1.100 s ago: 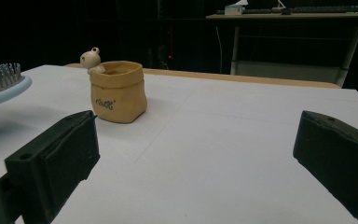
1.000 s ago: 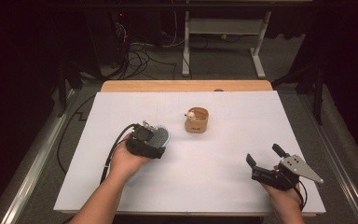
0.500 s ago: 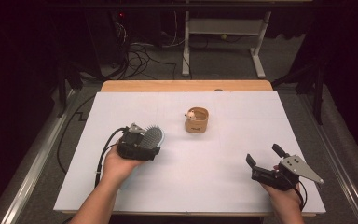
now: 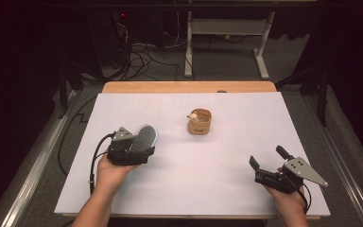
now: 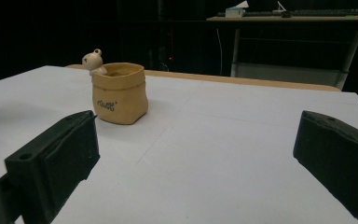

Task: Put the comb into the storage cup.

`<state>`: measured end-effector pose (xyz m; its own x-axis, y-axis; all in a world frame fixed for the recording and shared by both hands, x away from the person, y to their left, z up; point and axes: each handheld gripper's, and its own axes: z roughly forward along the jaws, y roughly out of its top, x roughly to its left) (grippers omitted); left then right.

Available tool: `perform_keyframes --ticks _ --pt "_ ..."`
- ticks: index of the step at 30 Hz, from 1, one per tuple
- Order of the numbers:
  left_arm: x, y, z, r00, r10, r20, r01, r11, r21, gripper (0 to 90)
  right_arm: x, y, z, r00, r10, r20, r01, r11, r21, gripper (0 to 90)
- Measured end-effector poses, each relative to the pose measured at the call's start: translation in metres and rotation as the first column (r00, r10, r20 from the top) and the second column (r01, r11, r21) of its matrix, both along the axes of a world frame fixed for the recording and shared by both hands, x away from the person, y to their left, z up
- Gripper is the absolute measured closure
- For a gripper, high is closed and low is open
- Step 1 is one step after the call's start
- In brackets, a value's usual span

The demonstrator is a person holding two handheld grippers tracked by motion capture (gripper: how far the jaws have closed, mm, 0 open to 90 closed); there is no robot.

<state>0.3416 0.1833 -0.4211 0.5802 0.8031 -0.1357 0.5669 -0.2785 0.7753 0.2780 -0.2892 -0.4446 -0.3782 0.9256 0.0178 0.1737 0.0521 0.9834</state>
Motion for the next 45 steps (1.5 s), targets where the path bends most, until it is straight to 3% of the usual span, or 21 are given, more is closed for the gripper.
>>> perform_keyframes --ticks 17,31,38,45 --pt "-0.014 0.007 -0.002 0.9954 -0.002 0.096 0.008 0.9984 -0.056 20.9 0.000 0.001 -0.001 1.0000 -0.005 -0.009 0.005 1.0000 -0.005 0.8" --pt "-0.021 0.007 -0.002 0.9907 -0.011 0.136 0.024 0.9956 -0.091 20.9 -0.001 0.000 0.000 1.0000 0.000 -0.002 0.000 1.0000 -0.003 0.8" --pt "-0.026 0.008 0.001 0.9820 -0.007 0.189 0.029 0.9931 -0.114 20.9 -0.001 -0.001 0.001 1.0000 -0.001 -0.002 0.001 1.0000 -0.002 0.8" --pt "-0.032 0.007 0.005 0.9637 0.010 0.267 0.029 0.9893 -0.143 20.9 -0.001 -0.001 0.001 1.0000 0.000 -0.001 0.000 1.0000 -0.002 0.7"
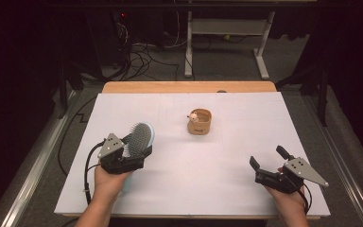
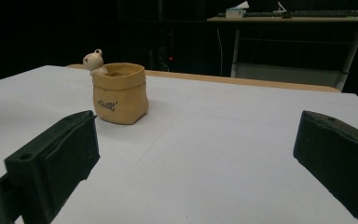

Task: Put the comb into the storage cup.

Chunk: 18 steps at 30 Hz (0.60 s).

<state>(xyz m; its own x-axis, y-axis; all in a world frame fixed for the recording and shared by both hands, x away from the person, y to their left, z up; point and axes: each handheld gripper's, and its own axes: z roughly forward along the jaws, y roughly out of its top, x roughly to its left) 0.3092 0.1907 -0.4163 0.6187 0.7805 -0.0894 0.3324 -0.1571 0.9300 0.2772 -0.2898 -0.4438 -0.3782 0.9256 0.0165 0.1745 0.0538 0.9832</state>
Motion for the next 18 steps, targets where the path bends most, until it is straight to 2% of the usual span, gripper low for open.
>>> perform_keyframes --ticks 4,10,18 --pt "-0.0023 -0.0001 0.0012 0.9996 -0.001 0.028 0.002 0.9998 -0.021 20.9 -0.0002 0.0002 0.0003 1.0000 0.001 0.002 -0.001 1.0000 0.000 0.7" --pt "-0.0056 -0.0026 0.0018 0.9978 -0.009 0.066 0.011 0.9995 -0.031 20.9 -0.0005 0.0007 0.0007 1.0000 0.004 0.004 -0.004 1.0000 -0.001 0.8" --pt "-0.0067 -0.0089 0.0031 0.9949 -0.021 0.098 0.024 0.9995 -0.023 20.9 -0.0007 0.0018 0.0012 0.9999 0.015 0.007 -0.015 0.9999 -0.004 0.6"
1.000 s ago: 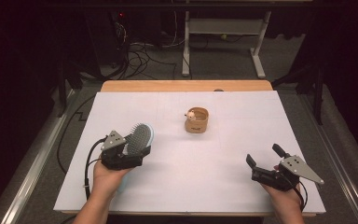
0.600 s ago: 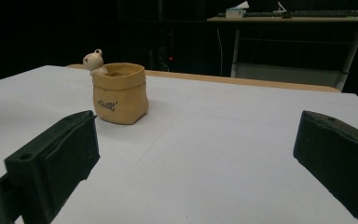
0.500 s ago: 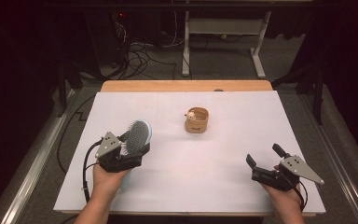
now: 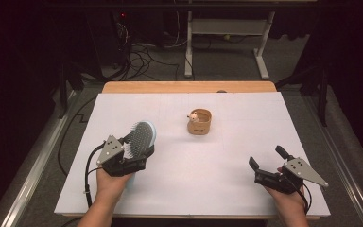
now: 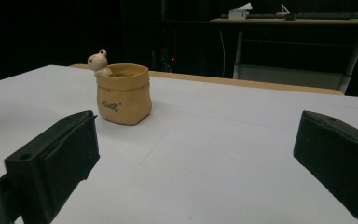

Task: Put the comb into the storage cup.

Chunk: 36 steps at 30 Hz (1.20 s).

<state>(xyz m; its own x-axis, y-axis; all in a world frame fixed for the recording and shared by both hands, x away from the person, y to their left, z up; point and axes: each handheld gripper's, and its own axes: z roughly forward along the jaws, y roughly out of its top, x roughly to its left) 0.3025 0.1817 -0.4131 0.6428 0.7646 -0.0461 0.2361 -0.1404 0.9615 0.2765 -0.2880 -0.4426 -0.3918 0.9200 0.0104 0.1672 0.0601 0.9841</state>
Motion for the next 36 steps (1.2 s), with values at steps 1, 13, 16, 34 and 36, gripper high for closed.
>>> perform_keyframes --ticks 1,13,16,34,36 --pt "0.000 -0.002 0.001 1.0000 -0.004 0.004 0.004 1.0000 0.005 20.9 0.000 0.000 0.000 1.0000 0.003 -0.002 -0.003 1.0000 0.003 0.5" --pt "0.008 -0.013 0.011 0.9991 -0.013 0.040 0.012 0.9993 0.035 20.9 0.012 0.021 0.012 0.9952 0.093 -0.031 -0.093 0.9957 0.001 0.2" --pt "0.009 -0.014 0.014 0.9986 -0.018 0.050 0.017 0.9993 0.034 20.9 0.016 0.028 0.016 0.9933 0.111 -0.034 -0.111 0.9938 -0.001 0.2" --pt "0.018 -0.047 0.017 0.9938 -0.082 0.075 0.081 0.9966 0.013 20.9 0.031 0.067 0.027 0.9748 0.217 -0.054 -0.217 0.9762 -0.002 0.2" --pt "0.018 -0.051 0.016 0.9932 -0.088 0.076 0.087 0.9960 0.020 20.9 0.032 0.069 0.027 0.9733 0.223 -0.056 -0.223 0.9748 -0.002 0.2"
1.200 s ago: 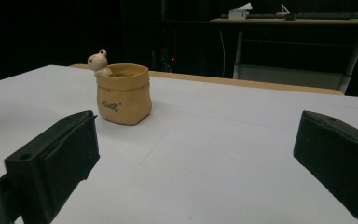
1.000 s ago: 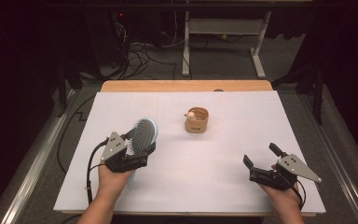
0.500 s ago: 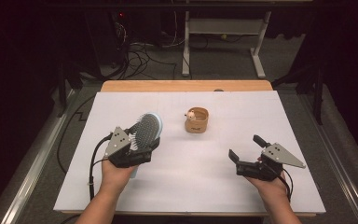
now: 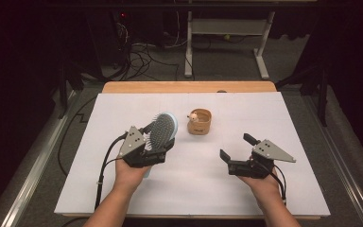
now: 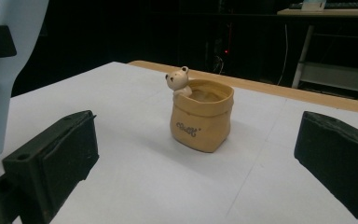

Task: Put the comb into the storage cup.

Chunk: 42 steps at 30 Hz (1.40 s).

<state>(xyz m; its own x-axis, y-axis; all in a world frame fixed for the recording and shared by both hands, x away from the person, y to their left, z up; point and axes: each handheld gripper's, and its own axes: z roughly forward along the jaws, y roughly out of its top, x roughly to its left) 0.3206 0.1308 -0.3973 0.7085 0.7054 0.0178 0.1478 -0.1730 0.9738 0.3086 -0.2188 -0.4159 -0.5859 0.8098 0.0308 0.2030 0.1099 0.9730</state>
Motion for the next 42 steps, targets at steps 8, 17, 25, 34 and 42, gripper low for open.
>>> perform_keyframes --ticks 8,17,25,34,42 --pt "-0.001 -0.011 -0.004 0.9996 -0.026 0.010 0.026 0.9996 -0.015 20.9 0.001 0.008 -0.006 0.9997 0.021 -0.016 -0.021 0.9998 -0.001 0.2" --pt "-0.007 -0.022 -0.009 0.9977 -0.066 0.016 0.066 0.9978 -0.009 20.8 -0.001 0.015 -0.019 0.9981 0.041 -0.046 -0.042 0.9991 -0.011 0.2" --pt "-0.014 -0.030 -0.012 0.9960 -0.087 0.018 0.087 0.9962 0.009 20.9 -0.004 0.024 -0.009 0.9948 0.094 -0.039 -0.093 0.9951 0.033 0.2" --pt "-0.017 -0.037 -0.014 0.9955 -0.090 0.029 0.089 0.9957 0.027 20.9 -0.006 0.032 0.008 0.9897 0.141 -0.026 -0.139 0.9873 0.077 0.4" --pt "-0.018 -0.041 -0.015 0.9954 -0.091 0.029 0.090 0.9953 0.037 20.9 -0.008 0.048 0.022 0.9832 0.182 -0.007 -0.181 0.9793 0.091 1.1"
